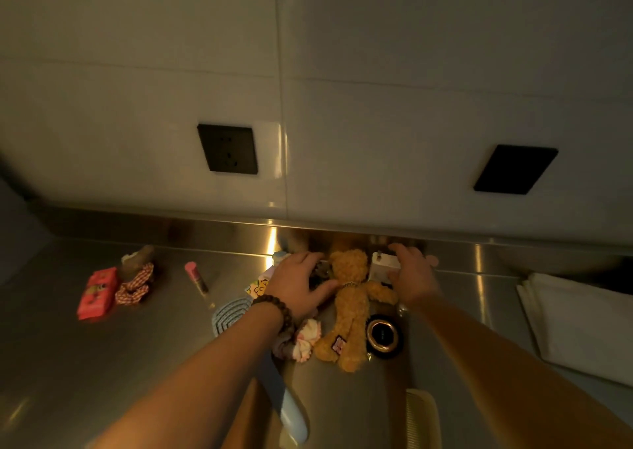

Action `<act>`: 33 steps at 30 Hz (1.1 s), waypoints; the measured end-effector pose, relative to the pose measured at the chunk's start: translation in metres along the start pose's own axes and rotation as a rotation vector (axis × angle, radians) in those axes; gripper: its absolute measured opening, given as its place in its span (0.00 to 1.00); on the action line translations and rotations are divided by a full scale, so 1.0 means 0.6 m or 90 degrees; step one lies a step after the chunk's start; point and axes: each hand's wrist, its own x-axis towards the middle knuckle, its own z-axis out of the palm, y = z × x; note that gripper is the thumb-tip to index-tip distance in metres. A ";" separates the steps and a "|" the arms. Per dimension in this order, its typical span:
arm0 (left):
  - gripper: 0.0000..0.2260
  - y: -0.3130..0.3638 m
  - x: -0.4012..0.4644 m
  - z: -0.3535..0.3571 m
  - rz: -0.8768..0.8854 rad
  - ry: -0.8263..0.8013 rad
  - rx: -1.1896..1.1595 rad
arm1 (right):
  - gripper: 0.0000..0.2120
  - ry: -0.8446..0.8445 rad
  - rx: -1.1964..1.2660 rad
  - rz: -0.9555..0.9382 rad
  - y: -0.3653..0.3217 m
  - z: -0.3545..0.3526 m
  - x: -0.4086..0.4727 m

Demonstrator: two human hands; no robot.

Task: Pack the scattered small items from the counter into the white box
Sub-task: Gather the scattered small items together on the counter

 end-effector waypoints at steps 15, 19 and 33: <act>0.30 -0.056 -0.344 -0.170 -0.185 0.173 0.139 | 0.23 -0.025 0.089 -0.322 -0.251 0.102 -0.255; 0.34 -0.097 -0.472 -0.195 -0.309 0.223 0.172 | 0.23 -0.097 0.080 -0.387 -0.334 0.174 -0.305; 0.49 -0.335 -0.570 -0.261 -0.514 0.323 -0.046 | 0.33 -0.139 -0.159 -0.468 -0.567 0.386 -0.301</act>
